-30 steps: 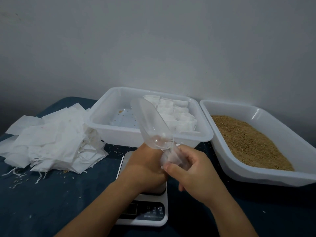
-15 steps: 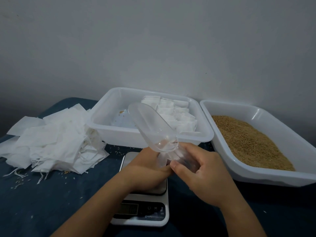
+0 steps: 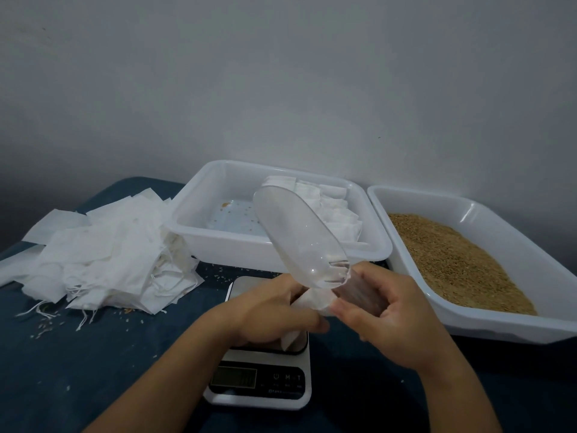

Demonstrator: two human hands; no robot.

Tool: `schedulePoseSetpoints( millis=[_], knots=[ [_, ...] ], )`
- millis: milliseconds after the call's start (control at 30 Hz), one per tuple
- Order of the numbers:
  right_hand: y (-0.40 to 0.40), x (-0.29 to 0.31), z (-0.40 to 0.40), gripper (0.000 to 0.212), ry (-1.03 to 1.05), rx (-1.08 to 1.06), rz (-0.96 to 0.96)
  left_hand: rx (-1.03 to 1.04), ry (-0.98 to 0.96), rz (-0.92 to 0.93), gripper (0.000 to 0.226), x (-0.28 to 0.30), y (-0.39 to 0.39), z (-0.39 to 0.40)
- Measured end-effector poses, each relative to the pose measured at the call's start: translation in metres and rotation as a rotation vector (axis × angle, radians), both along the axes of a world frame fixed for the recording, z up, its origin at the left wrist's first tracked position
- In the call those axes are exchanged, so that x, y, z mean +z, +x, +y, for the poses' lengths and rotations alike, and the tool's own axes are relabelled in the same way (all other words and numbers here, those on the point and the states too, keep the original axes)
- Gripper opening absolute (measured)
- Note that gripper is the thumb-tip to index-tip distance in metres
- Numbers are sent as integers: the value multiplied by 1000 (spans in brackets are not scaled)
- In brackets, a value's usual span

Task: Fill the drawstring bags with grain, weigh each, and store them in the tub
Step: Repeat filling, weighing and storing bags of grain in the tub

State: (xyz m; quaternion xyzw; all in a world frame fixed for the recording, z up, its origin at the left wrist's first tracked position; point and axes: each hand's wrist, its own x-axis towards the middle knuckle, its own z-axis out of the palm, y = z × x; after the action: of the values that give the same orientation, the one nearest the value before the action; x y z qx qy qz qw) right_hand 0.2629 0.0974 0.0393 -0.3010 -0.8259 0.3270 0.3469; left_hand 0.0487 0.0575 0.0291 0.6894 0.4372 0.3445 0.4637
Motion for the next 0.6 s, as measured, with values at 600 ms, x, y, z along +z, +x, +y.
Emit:
schedulePoseSetpoints(
  millis=[600],
  knots=[
    [5,10,6,30,-61,-203,392,66,47,-14,32,-16,3,9]
  ],
)
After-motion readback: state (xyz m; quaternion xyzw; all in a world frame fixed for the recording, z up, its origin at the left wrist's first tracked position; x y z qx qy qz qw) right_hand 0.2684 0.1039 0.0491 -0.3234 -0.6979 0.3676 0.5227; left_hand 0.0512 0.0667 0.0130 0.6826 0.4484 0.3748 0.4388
